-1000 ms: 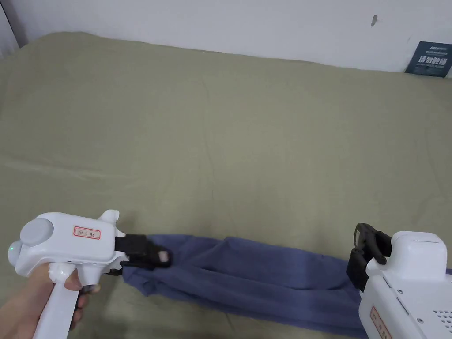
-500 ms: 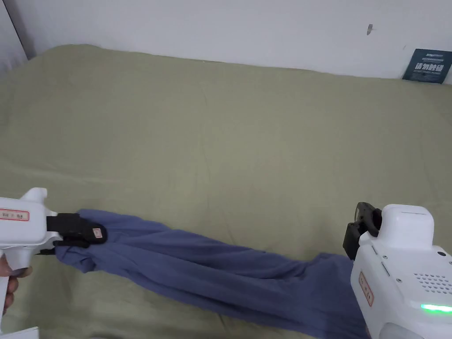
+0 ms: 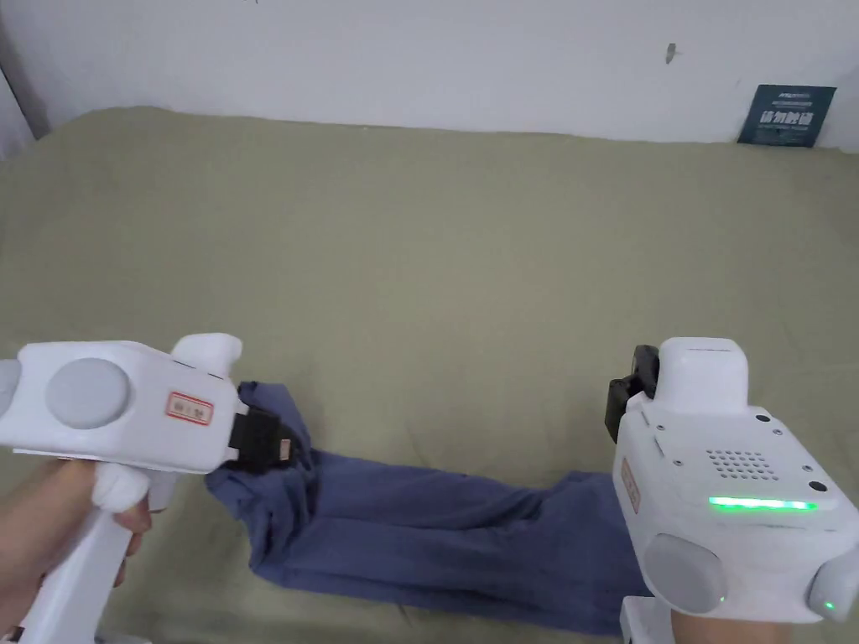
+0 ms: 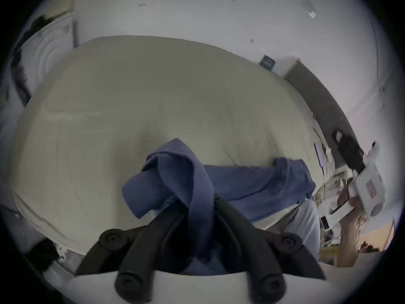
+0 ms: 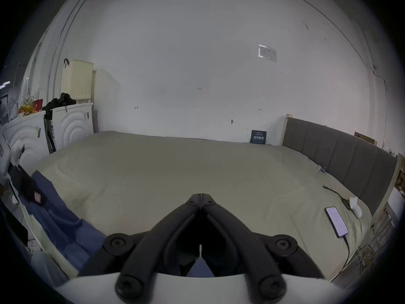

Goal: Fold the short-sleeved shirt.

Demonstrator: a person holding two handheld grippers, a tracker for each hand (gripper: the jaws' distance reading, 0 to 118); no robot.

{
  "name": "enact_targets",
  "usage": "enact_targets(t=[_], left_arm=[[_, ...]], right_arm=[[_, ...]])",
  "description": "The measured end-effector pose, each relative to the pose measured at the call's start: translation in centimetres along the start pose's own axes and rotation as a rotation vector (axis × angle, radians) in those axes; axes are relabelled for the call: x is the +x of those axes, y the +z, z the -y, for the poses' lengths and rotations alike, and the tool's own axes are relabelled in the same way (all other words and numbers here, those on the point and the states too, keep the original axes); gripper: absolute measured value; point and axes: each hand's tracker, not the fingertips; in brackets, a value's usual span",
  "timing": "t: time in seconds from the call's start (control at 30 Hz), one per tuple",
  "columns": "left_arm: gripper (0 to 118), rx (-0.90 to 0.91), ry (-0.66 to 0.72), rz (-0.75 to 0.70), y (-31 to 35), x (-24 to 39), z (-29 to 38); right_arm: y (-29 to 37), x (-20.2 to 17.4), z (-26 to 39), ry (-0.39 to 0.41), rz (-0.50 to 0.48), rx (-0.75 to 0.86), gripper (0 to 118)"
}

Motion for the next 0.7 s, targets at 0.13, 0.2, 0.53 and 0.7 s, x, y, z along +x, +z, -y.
enact_targets(t=[0.13, 0.2, 0.53, 0.7], left_arm=[[9, -0.076, -0.110, -0.029, -4.3, 5.0, -0.2], [9, -0.100, -0.159, -0.070, -7.0, 6.7, -0.1], [104, -0.090, -0.054, 0.109, -11.8, 9.2, 1.5], [0, 0.081, 0.084, 0.187, -6.7, 5.5, 1.4]], right_arm=[[0.0, 0.6, 0.2, 0.012, 0.009, -0.013, 0], [0.1, 0.9, 0.5, 0.019, 0.019, -0.017, 0], [0.6, 3.3, 2.0, 0.017, 0.054, -0.061, 0], [1.0, 4.1, 2.3, -0.014, 0.061, -0.070, 0]])
